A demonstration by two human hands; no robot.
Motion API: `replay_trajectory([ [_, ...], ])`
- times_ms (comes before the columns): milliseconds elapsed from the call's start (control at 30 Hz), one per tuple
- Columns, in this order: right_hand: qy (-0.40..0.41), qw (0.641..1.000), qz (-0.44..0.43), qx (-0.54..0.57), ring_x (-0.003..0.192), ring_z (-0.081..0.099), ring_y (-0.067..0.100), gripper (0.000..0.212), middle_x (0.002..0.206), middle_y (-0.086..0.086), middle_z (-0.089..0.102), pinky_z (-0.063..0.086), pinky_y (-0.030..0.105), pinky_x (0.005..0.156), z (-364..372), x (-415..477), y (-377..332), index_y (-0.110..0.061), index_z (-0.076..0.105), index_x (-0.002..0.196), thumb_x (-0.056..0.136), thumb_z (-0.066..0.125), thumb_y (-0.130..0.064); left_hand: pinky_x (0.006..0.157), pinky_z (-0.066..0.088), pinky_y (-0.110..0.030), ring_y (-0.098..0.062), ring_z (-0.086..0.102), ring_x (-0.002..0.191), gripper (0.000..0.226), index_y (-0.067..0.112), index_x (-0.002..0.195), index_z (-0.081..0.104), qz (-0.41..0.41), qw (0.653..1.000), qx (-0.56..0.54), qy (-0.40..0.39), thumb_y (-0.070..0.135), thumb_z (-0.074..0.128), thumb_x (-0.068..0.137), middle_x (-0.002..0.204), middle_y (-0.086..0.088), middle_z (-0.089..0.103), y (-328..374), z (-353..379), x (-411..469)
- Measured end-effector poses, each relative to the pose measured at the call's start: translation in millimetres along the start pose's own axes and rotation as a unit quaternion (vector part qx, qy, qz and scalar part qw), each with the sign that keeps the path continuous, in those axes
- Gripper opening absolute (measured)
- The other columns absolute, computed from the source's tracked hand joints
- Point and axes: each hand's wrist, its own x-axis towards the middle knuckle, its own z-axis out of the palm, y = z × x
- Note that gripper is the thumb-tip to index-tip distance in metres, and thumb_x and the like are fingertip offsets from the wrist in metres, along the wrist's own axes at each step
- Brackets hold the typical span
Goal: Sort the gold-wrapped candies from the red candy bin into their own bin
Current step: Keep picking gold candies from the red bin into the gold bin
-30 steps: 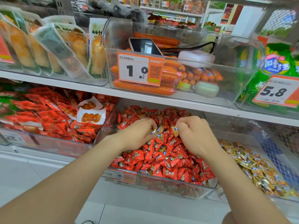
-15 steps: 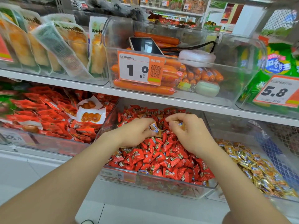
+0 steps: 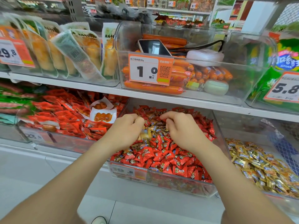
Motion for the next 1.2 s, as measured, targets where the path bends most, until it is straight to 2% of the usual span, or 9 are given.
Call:
replay_trajectory([
  [100, -0.004, 0.998, -0.003, -0.055, 0.080, 0.065, 0.015, 0.020, 0.085, -0.012, 0.069, 0.054, 0.037, 0.066, 7.7, 4.4, -3.6, -0.034, 0.071, 0.110, 0.105, 0.052, -0.037, 0.052, 0.029, -0.032, -0.016, 0.037, 0.052, 0.043, 0.016, 0.064, 0.039, 0.024, 0.999, 0.045, 0.005, 0.037, 0.042, 0.101, 0.058, 0.001, 0.043, 4.8, 3.3, -8.2],
  [300, -0.039, 0.994, -0.019, -0.097, 0.105, 0.071, 0.027, 0.031, 0.111, 0.001, 0.077, 0.060, 0.046, 0.086, 13.6, 21.8, -4.5, -0.031, 0.068, 0.134, 0.108, 0.051, -0.024, 0.048, 0.035, -0.044, -0.020, 0.033, 0.049, 0.041, 0.006, 0.064, 0.045, 0.029, 0.995, 0.097, 0.011, 0.024, 0.047, 0.101, 0.054, -0.013, 0.048, -7.8, 8.2, -5.6],
  [400, -0.063, 0.987, -0.034, -0.145, 0.096, 0.069, 0.022, 0.024, 0.088, -0.009, 0.072, 0.054, 0.037, 0.072, 14.5, 25.3, -8.2, -0.034, 0.074, 0.112, 0.104, 0.057, -0.050, 0.052, 0.052, -0.050, -0.021, 0.051, 0.050, 0.028, 0.005, 0.083, 0.068, 0.017, 0.994, 0.109, 0.003, 0.018, 0.048, 0.096, 0.070, -0.017, 0.069, -9.9, 6.8, -3.1],
  [500, -0.076, 0.976, -0.031, -0.202, 0.080, 0.067, 0.019, 0.049, 0.071, -0.010, 0.065, 0.053, 0.034, 0.064, 19.5, 31.2, -12.0, -0.030, 0.074, 0.089, 0.090, 0.059, -0.076, 0.059, 0.058, -0.045, -0.025, 0.064, 0.061, 0.023, 0.017, 0.087, 0.067, 0.023, 0.988, 0.154, 0.000, 0.023, 0.049, 0.099, 0.071, -0.005, 0.067, -10.0, 10.3, -3.5],
  [600, -0.120, 0.961, -0.006, -0.247, 0.084, 0.064, 0.024, 0.077, 0.087, -0.003, 0.066, 0.048, 0.036, 0.067, 27.0, 38.9, -13.4, -0.026, 0.069, 0.099, 0.069, 0.055, -0.096, 0.058, 0.049, -0.039, -0.027, 0.061, 0.066, 0.034, 0.016, 0.080, 0.058, 0.007, 0.979, 0.199, 0.031, 0.040, 0.053, 0.103, 0.071, -0.005, 0.060, -12.2, 15.9, -0.2],
  [833, -0.212, 0.935, -0.034, -0.281, 0.120, 0.063, 0.031, 0.086, 0.132, 0.003, 0.066, 0.048, 0.041, 0.083, 40.4, 49.7, -16.7, -0.036, 0.049, 0.149, 0.078, 0.069, -0.082, 0.065, 0.040, -0.042, -0.039, 0.060, 0.085, 0.015, 0.012, 0.099, 0.047, 0.016, 0.951, 0.310, 0.001, 0.003, 0.058, 0.098, 0.085, -0.007, 0.047, -3.5, 18.5, -3.1],
  [967, -0.210, 0.939, -0.040, -0.270, 0.112, 0.064, 0.031, 0.071, 0.121, 0.004, 0.067, 0.044, 0.038, 0.075, 46.7, 52.9, -19.1, -0.032, 0.062, 0.135, 0.080, 0.072, -0.076, 0.068, 0.039, -0.042, -0.040, 0.060, 0.086, 0.023, 0.007, 0.111, 0.054, 0.029, 0.928, 0.366, -0.069, -0.006, 0.061, 0.093, 0.122, -0.014, 0.045, -1.2, 20.4, 1.9],
  [1067, -0.195, 0.946, -0.051, -0.254, 0.103, 0.064, 0.029, 0.054, 0.111, 0.003, 0.067, 0.043, 0.036, 0.071, 43.4, 51.9, -16.2, -0.034, 0.066, 0.126, 0.086, 0.071, -0.070, 0.067, 0.040, -0.042, -0.034, 0.056, 0.078, 0.021, 0.007, 0.115, 0.053, 0.031, 0.924, 0.370, -0.095, 0.000, 0.062, 0.098, 0.121, -0.012, 0.040, -9.8, 24.1, 15.5],
  [1200, -0.177, 0.959, -0.062, -0.211, 0.085, 0.058, 0.023, 0.030, 0.082, -0.010, 0.056, 0.036, 0.032, 0.057, 32.5, 45.8, -5.4, -0.039, 0.057, 0.091, 0.091, 0.065, -0.068, 0.071, 0.050, -0.048, -0.039, 0.064, 0.096, 0.030, 0.013, 0.125, 0.050, 0.061, 0.940, 0.327, -0.079, 0.019, 0.067, 0.101, 0.110, -0.006, 0.043, -20.6, 27.8, 32.0],
])
